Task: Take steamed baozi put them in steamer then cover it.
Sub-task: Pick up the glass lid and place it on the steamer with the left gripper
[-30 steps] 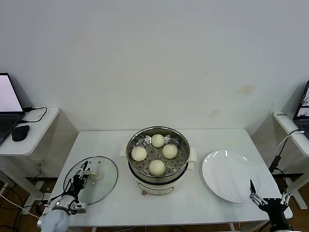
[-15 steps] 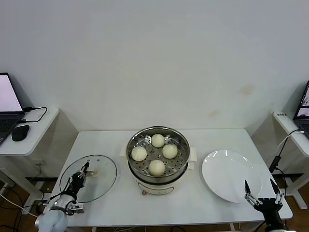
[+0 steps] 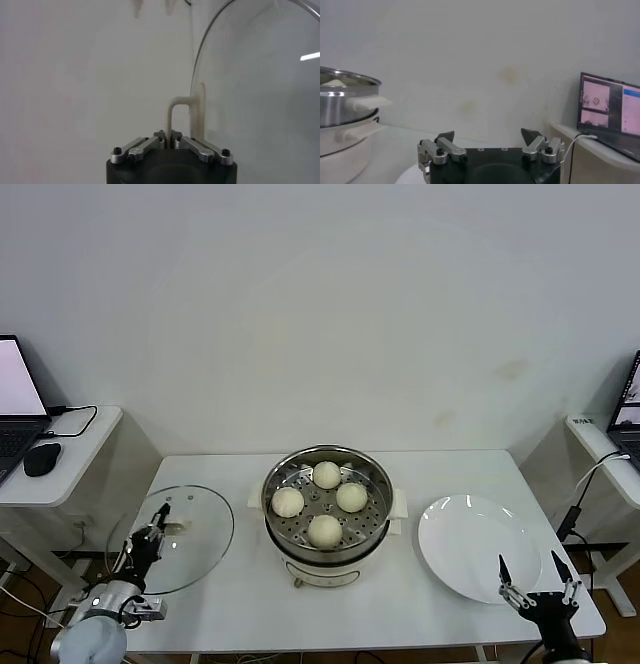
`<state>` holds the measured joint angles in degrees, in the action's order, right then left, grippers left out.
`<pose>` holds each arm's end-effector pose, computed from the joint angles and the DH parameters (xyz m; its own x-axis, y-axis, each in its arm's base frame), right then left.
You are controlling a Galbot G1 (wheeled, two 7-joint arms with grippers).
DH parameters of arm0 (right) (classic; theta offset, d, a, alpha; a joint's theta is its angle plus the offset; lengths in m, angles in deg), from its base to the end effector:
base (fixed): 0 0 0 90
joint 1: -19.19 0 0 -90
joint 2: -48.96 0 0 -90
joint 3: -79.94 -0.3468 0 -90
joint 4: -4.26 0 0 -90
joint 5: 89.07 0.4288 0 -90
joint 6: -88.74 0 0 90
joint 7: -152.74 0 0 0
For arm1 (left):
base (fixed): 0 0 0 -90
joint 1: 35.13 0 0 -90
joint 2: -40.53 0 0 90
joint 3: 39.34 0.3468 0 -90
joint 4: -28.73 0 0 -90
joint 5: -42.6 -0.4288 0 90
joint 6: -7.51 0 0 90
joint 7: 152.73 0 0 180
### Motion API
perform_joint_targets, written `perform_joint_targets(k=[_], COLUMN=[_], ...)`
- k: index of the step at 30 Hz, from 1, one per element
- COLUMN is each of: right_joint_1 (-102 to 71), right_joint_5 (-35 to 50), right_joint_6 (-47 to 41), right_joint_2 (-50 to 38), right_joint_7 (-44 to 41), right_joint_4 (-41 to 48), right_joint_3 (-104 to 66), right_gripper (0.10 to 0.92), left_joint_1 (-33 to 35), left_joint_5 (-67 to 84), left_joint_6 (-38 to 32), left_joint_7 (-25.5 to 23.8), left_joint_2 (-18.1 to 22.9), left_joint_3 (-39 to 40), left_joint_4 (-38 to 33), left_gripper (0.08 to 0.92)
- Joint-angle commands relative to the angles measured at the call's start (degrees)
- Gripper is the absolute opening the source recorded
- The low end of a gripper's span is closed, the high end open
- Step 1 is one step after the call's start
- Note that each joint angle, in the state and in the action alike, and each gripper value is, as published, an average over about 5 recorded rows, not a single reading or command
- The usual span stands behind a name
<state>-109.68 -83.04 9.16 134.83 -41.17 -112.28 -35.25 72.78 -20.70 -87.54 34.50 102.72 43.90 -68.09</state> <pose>0.1805 -0.1740 -0.3292 -0.9965 0.0819 0.0161 0.0764 0.9725 -0.2202 0.3290 0.1824 -0.3568 -0.9986 0.0436 0.0285 0.0275 -0.0249 0.9993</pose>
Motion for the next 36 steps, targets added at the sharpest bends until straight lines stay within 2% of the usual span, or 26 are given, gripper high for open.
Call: perform_joint_targets(k=[1, 8, 14, 17, 21, 25, 28, 36], right_joint_1=[-0.2, 0.1, 0.6, 0.9, 1.5, 1.8, 2.1, 2.4], right_joint_5=[-0.2, -0.8, -1.0, -3.0, -6.7, -10.7, -12.4, -14.9], right_joint_6=[0.3, 0.6, 1.8, 2.7, 3.9, 4.5, 4.1, 3.7], right_joint_2=[0.1, 0.3, 0.4, 0.8, 1.2, 1.4, 1.5, 1.2], right_joint_7=[0.2, 0.5, 1.3, 1.7, 3.3, 4.7, 5.7, 6.5], right_joint_4=[-0.2, 0.4, 1.2, 1.7, 2.9, 3.6, 3.5, 3.2], right_joint_3=[0.6, 1.5, 2.8, 3.8, 5.1, 6.1, 6.7, 7.0], right_gripper=[0.823, 0.823, 0.823, 0.823, 0.823, 0.823, 0.823, 0.823], left_joint_1=[4.7, 2.9, -4.2, -9.2, -17.9, -26.0, -28.1, -29.2], left_joint_5=[14.6, 20.6, 19.6, 18.5, 15.5, 9.8, 4.0, -9.1], left_joint_6=[14.1, 23.8, 29.5, 31.8, 34.8, 38.5, 39.6, 39.6], left_joint_7=[-7.0, -9.1, -9.8, -11.3, -12.7, -18.0, -22.0, -25.7], left_joint_2=[-5.9, -10.8, -15.4, -15.8, -12.6, -8.4, -5.1, 4.0], left_joint_3=[-0.6, 5.0, 17.3, 24.8, 33.8, 40.4, 41.6, 45.4], left_joint_4=[-18.8, -28.4, -29.2, -28.1, -24.3, -22.6, -21.4, -17.0], left_gripper=[0.134, 0.134, 0.134, 0.134, 0.134, 0.134, 0.134, 0.134])
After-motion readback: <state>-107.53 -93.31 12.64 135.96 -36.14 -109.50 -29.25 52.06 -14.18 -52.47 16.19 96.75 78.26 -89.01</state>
